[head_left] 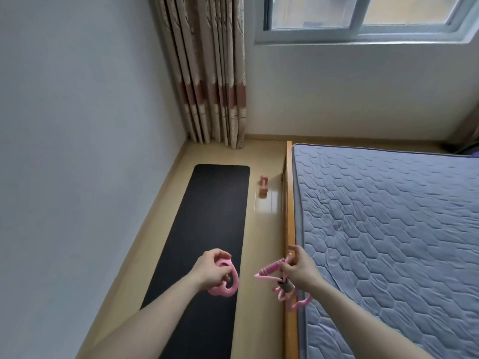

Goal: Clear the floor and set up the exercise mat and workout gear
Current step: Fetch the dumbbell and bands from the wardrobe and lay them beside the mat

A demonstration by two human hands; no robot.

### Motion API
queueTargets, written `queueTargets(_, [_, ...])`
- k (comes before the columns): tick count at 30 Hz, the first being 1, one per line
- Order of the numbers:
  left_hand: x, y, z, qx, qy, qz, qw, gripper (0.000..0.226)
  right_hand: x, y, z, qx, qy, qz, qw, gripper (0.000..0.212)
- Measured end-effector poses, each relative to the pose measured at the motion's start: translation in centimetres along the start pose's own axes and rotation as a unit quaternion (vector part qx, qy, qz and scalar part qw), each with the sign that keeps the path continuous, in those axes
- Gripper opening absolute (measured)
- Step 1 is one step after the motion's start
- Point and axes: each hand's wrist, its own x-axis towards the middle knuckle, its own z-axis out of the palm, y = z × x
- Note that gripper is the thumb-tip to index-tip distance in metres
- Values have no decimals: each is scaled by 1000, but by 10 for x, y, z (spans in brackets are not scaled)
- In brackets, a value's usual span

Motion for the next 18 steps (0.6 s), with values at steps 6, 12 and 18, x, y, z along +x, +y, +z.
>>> queueTargets(6, [91, 53, -15, -3, 8, -7, 1000, 30, 91, -23, -36, -7, 19, 14, 1000, 59])
queueTargets(12, [203, 96, -27, -4, -16, -12, 1000, 35, 190, -43, -61, -3, 30, 38, 999, 56])
queueTargets(18, [343, 125, -22, -1, -77, -40, 996, 45, 313, -64, -72, -7, 32, 77, 996, 52])
